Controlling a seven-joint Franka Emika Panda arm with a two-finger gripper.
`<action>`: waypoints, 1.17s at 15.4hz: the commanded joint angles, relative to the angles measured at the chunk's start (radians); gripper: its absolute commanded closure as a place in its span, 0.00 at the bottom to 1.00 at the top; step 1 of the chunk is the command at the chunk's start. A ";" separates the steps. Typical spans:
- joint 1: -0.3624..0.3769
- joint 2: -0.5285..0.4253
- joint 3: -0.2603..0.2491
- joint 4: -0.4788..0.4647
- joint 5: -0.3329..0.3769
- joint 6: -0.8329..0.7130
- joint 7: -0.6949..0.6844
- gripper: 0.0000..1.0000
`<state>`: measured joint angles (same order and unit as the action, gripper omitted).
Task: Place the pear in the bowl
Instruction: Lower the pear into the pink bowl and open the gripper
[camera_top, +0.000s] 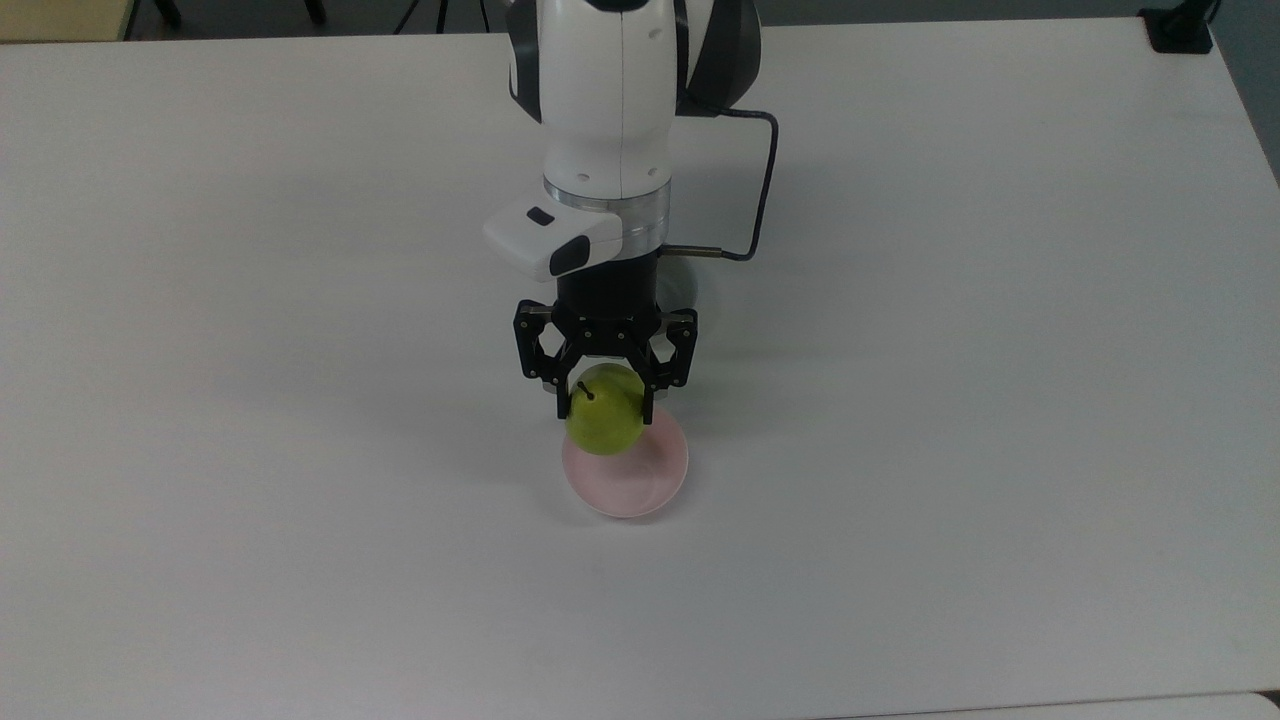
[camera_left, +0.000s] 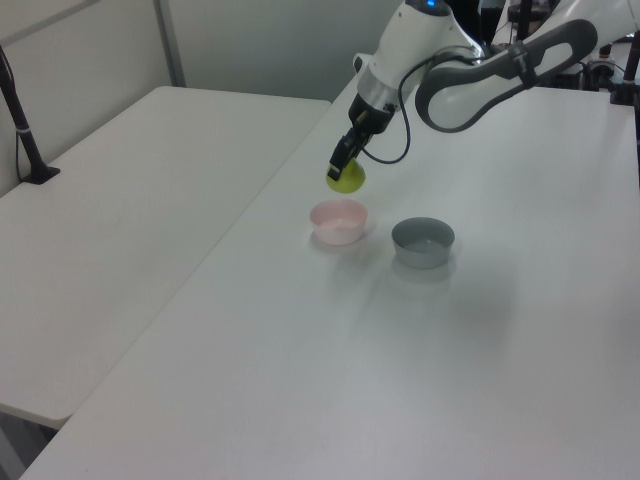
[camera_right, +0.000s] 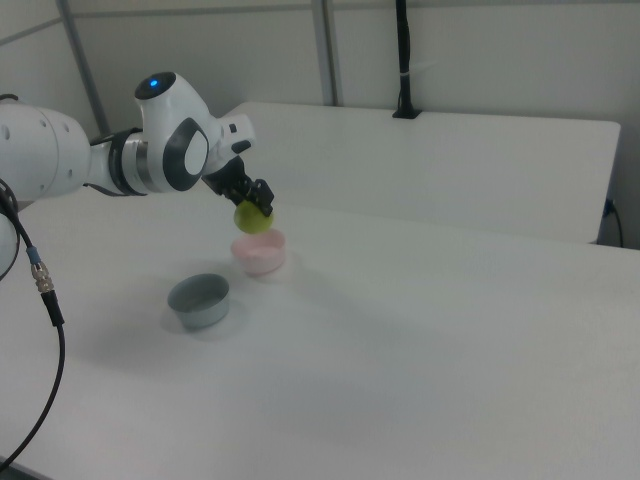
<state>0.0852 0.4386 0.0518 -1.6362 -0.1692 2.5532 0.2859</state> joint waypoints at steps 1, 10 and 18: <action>0.014 0.009 -0.013 -0.022 -0.044 -0.011 0.035 0.52; 0.019 0.055 -0.013 -0.019 -0.053 0.093 0.036 0.45; 0.019 0.092 -0.013 -0.022 -0.055 0.183 0.035 0.45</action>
<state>0.0906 0.5223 0.0513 -1.6515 -0.2002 2.6918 0.2906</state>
